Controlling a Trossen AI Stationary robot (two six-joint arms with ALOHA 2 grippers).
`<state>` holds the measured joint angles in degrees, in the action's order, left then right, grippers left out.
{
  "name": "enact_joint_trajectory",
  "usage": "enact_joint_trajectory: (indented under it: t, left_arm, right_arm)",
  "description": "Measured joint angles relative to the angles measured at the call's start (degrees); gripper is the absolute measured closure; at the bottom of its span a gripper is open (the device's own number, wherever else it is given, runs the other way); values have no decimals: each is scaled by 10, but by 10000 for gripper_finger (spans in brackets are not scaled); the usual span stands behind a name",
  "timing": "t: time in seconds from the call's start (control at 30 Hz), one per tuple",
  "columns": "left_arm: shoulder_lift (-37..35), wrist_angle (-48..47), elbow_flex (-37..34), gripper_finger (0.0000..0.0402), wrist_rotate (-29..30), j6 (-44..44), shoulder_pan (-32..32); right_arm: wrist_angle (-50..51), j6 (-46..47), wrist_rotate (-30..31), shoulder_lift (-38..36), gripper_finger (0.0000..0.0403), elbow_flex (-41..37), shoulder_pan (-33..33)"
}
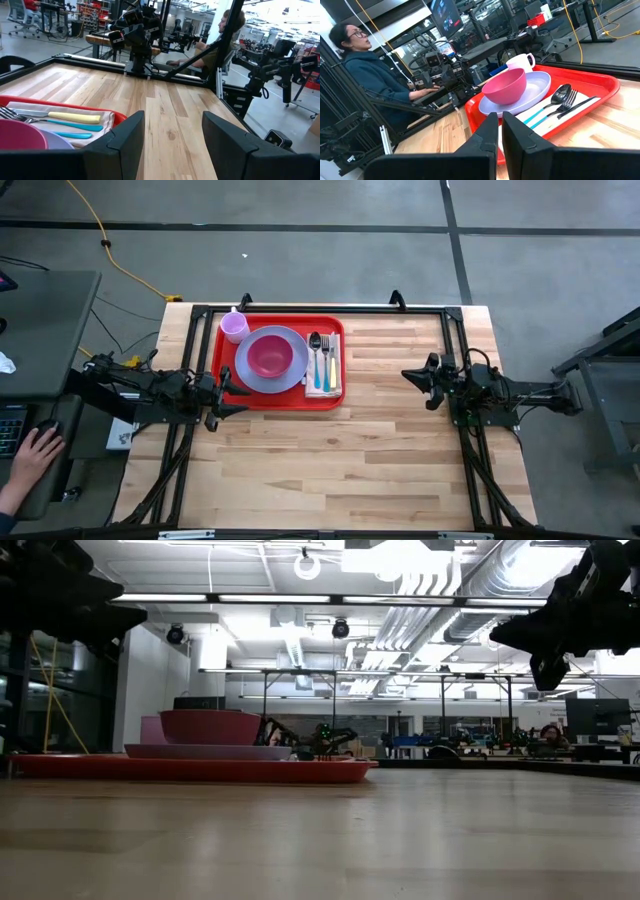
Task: Set up tray
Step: Return to Home Position
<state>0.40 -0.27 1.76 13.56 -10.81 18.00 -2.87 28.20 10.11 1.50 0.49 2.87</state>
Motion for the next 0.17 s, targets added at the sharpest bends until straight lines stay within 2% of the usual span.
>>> enact_joint_trajectory:
  t: [0.17]
  left_arm:
    - [0,0,0,174,0,0,0]
  right_arm:
    - [0,0,0,0,402,0,0]
